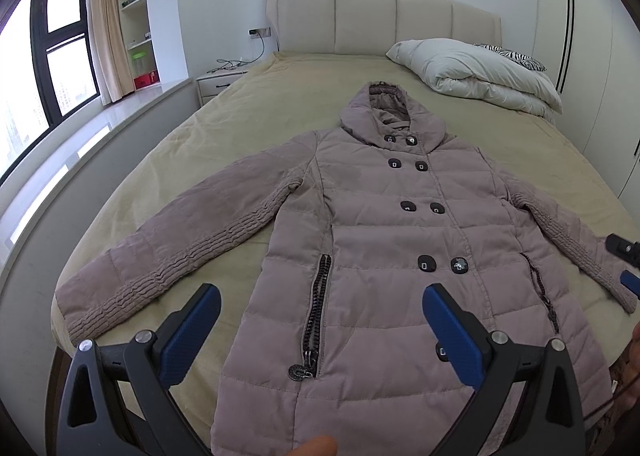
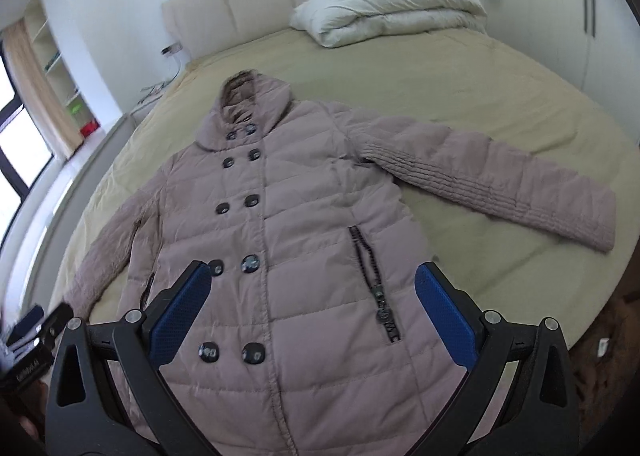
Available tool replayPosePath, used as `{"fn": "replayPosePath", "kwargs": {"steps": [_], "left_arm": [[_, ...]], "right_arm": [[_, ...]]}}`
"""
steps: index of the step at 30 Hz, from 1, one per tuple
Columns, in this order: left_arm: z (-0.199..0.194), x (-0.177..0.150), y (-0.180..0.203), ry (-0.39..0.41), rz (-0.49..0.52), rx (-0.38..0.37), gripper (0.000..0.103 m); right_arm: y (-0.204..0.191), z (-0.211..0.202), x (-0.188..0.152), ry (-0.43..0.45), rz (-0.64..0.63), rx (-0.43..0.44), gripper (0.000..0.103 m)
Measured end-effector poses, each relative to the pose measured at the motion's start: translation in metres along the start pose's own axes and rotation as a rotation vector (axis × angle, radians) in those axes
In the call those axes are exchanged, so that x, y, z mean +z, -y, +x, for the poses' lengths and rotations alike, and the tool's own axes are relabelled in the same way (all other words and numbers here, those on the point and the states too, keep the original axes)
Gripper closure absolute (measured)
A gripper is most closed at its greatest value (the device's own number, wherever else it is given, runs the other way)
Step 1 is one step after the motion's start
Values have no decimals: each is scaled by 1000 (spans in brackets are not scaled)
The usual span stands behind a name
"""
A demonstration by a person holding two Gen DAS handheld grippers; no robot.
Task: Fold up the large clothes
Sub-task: 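Grasp the cuff of the coat sleeve with the right gripper and lift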
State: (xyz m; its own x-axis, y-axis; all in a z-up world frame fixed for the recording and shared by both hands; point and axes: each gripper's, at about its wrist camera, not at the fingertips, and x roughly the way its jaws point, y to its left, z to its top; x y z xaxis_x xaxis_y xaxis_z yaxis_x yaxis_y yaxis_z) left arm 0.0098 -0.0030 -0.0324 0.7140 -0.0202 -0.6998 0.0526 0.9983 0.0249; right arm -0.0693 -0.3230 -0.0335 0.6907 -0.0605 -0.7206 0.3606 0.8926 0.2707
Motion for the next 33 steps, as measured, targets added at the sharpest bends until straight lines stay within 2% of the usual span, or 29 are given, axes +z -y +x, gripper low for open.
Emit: {"fn": "replayPosePath", "kwargs": {"steps": [3, 6, 8, 10, 13, 15, 18, 20, 21, 22, 25, 26, 29, 33], "left_arm": [[12, 1, 7, -30, 28, -26, 0], [27, 4, 14, -73, 6, -105, 0], [35, 5, 22, -69, 9, -178, 0], [41, 5, 35, -50, 50, -231, 0], [55, 6, 55, -117, 77, -268, 0], [65, 10, 61, -161, 51, -281, 0], [72, 16, 68, -161, 38, -297, 0], [77, 21, 68, -171, 17, -338, 0], [81, 24, 69, -182, 0, -367, 0], [85, 26, 70, -191, -18, -396, 0], [94, 34, 74, -210, -55, -465, 1], [97, 37, 76, -212, -69, -487, 2], [104, 44, 76, -232, -147, -598, 3], [109, 51, 69, -269, -280, -757, 3]], "right_arm": [[93, 12, 9, 21, 263, -41, 0], [194, 16, 4, 68, 565, -73, 0], [256, 18, -6, 118, 746, -74, 2], [306, 24, -17, 135, 879, -77, 10], [359, 36, -30, 154, 1010, -44, 17], [384, 46, -36, 170, 1052, -44, 22], [413, 59, -38, 198, 1092, -46, 28], [426, 62, -33, 222, 1079, -66, 34], [435, 66, -29, 222, 1071, -77, 43], [441, 69, -24, 218, 1060, -94, 57], [443, 72, 6, 207, 983, -143, 77], [439, 71, 18, 213, 938, -160, 80], [403, 56, 60, 261, 691, -218, 85], [305, 33, 103, 341, 239, -240, 86]]}}
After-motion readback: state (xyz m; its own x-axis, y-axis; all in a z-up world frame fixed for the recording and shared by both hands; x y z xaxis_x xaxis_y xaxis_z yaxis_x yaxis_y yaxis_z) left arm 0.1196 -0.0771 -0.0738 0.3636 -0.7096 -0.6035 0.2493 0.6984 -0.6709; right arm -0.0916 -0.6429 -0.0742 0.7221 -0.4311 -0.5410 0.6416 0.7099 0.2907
